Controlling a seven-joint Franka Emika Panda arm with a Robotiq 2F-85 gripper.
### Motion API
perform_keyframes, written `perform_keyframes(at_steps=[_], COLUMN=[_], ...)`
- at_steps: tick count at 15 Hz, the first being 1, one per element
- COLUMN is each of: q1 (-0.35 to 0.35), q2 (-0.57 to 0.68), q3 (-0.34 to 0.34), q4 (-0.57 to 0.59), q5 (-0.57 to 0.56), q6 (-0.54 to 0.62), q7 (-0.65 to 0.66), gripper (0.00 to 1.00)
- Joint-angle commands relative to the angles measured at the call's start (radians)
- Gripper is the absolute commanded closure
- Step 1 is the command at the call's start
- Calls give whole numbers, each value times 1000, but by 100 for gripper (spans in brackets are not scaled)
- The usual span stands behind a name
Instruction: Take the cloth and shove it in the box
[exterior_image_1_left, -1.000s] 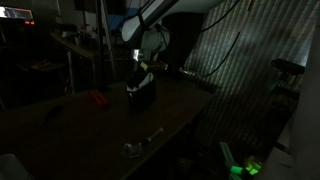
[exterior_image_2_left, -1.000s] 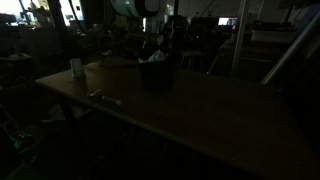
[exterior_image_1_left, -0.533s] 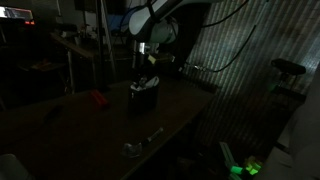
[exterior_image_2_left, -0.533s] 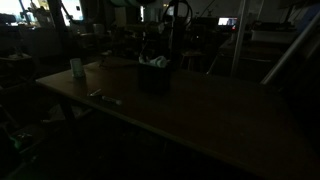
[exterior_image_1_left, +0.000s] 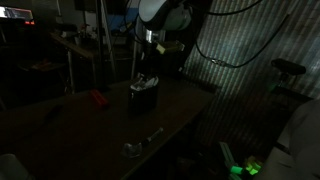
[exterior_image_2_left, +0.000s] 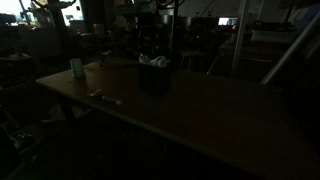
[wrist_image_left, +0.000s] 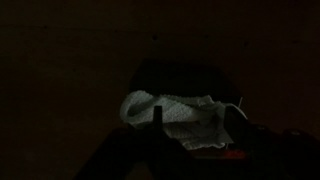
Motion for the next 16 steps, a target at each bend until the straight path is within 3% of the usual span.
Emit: perform_keyframes(at_steps=[1, 6, 16], q1=[7, 2, 11], q2=[-59, -29, 62], q3=[1, 0, 9], q4=[-63, -74, -13], q5=[-43, -75, -247], q6=[17, 37, 70], q7=[46, 82, 208], gripper=[65, 100, 100])
